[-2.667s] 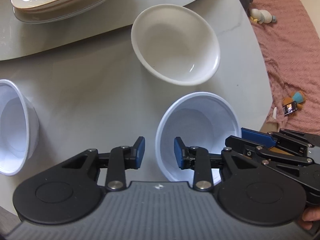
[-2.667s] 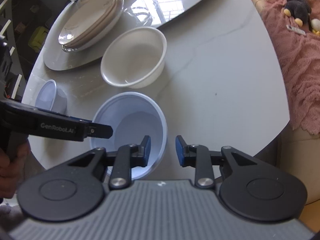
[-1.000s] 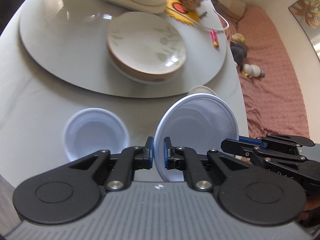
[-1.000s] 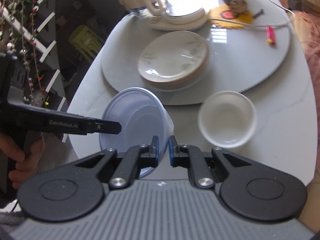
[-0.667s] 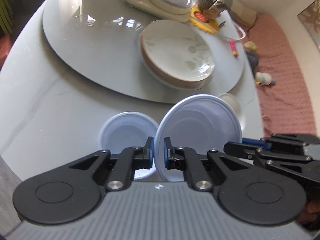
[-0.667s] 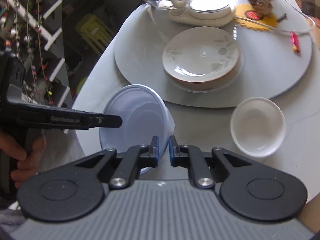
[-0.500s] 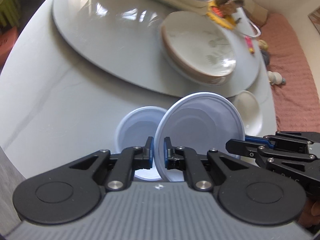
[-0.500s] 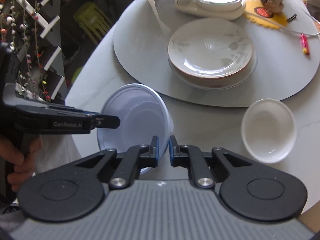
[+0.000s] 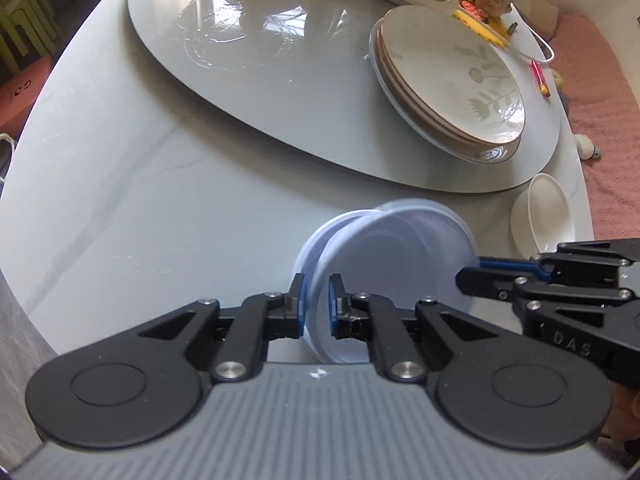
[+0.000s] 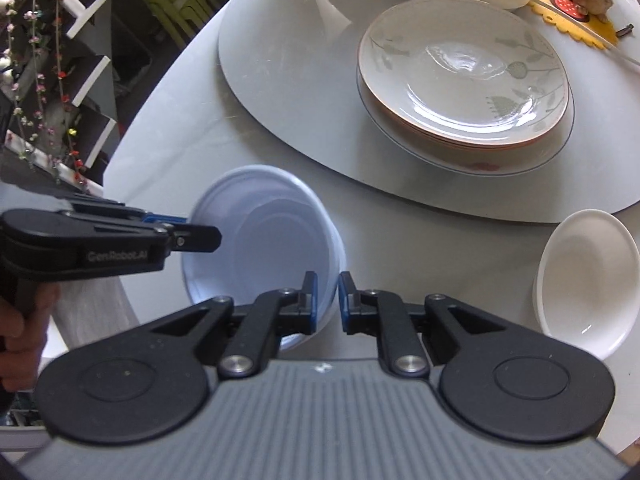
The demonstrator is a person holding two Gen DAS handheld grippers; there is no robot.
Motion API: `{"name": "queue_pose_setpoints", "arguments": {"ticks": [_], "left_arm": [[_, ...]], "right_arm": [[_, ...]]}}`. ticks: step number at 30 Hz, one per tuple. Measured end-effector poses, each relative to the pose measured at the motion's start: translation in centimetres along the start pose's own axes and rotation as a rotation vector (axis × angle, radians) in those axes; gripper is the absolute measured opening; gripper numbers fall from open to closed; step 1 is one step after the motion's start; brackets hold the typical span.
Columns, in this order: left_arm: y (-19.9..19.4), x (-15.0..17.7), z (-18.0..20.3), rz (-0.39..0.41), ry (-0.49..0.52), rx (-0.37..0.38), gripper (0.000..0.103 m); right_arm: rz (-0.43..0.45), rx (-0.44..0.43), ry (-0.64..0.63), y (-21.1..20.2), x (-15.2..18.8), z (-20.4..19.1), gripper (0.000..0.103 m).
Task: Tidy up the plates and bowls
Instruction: 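Open both grippers and pull back from the nested bowls, then move both tools toward the white ceramic bowl on the table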
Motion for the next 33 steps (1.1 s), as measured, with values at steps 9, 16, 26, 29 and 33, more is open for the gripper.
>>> {"name": "queue_pose_setpoints", "arguments": {"ticks": [9, 16, 26, 29, 33], "left_arm": [[-5.0, -0.3, 2.1, 0.047, -0.017, -0.009, 0.023], [-12.4, -1.6, 6.4, 0.044, -0.065, -0.100, 0.038], [-20.4, -1.2, 15.8, 0.000, 0.042, -0.232, 0.053], [-21.2, -1.5, 18.9, 0.005, 0.073, -0.245, 0.053], [-23.7, -3.0, 22.6, 0.128, 0.119, -0.239, 0.053]], "right_arm": [[0.063, 0.001, -0.002, -3.8, 0.1, 1.0, 0.015], [0.122, 0.002, -0.016, -9.6, -0.3, 2.2, 0.015], [0.141, 0.018, 0.032, -15.9, -1.9, 7.0, 0.015], [0.147, 0.023, 0.052, -17.1, -2.0, 8.5, 0.015], [0.141, 0.047, 0.090, -18.3, -1.7, 10.9, 0.015]]}}
Point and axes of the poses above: each gripper's, at about its wrist camera, not at the fingertips, and y roughly the way its jaws point, z to its right, x to its underside, the point moved 2 cm from there along y, roughly the way its jaws point, and after that the axes turned 4 degrees about -y, right-handed, at the moved point
